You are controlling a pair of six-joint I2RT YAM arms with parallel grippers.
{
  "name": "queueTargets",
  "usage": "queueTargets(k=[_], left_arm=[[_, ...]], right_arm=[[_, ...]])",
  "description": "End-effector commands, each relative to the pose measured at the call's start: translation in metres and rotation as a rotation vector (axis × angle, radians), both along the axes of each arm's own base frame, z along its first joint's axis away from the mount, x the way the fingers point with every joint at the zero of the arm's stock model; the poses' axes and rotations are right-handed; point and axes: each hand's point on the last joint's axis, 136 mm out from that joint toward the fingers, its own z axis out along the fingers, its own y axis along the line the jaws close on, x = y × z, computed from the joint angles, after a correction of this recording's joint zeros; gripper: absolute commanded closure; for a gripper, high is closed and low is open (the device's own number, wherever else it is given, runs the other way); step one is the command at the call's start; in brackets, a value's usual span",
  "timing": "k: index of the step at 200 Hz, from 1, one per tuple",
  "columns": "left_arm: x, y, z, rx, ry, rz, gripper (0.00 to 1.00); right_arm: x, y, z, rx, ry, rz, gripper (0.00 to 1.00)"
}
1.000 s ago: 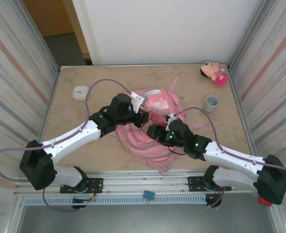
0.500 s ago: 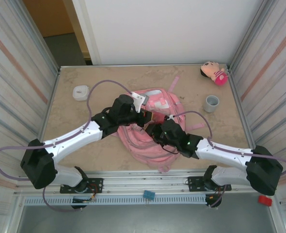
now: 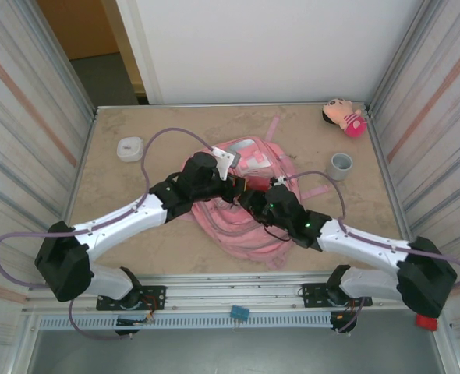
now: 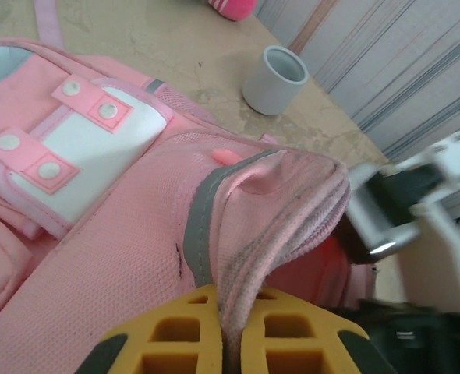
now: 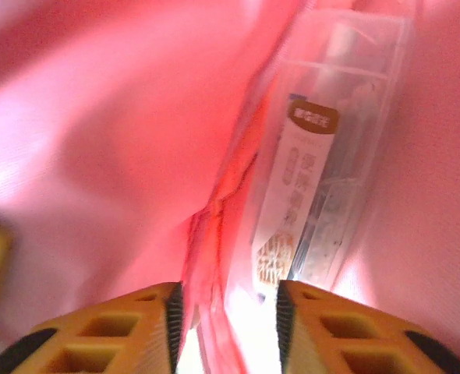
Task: Pack the student bag
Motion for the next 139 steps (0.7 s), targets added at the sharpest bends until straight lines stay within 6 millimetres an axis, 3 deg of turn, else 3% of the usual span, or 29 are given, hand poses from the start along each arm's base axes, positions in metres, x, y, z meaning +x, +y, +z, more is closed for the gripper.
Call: queueTargets(k=[1, 17, 24, 32, 45, 57, 87, 102, 139], left_arm=[[0.008, 0.011, 0.026, -0.014, -0.13, 0.04, 0.83], [0.007, 0.01, 0.017, -0.012, -0.103, 0.017, 0.78], [0.005, 0.008, 0.014, -0.013, -0.093, -0.006, 0.73], [0.001, 0.004, 0.013, -0.013, -0.089, -0.043, 0.65], [-0.009, -0.002, 0.013, -0.014, -0.09, -0.121, 0.46], [-0.015, -0.002, 0.012, -0.009, -0.08, -0.153, 0.34], [-0.025, 0.023, 0.003, 0.03, -0.062, -0.141, 0.25], [-0.029, 0.042, -0.005, 0.048, -0.051, -0.113, 0.24], [-0.041, 0.091, -0.049, 0.276, -0.108, -0.093, 0.28]], right_arm=[[-0.018, -0.014, 0.025, -0.032, -0.116, 0.087, 0.53], [-0.036, -0.018, 0.045, -0.034, -0.252, 0.198, 0.39], [-0.042, -0.023, 0.052, -0.033, -0.283, 0.219, 0.26], [-0.047, -0.032, 0.057, -0.035, -0.294, 0.212, 0.11], [-0.05, -0.048, 0.061, -0.028, -0.298, 0.174, 0.01], [-0.05, -0.057, 0.063, 0.003, -0.289, 0.15, 0.0], [-0.046, -0.065, 0.047, 0.111, -0.119, 0.117, 0.0], [-0.046, -0.065, 0.035, 0.131, -0.057, 0.103, 0.01], [-0.047, -0.077, 0.017, 0.106, 0.003, 0.053, 0.02]])
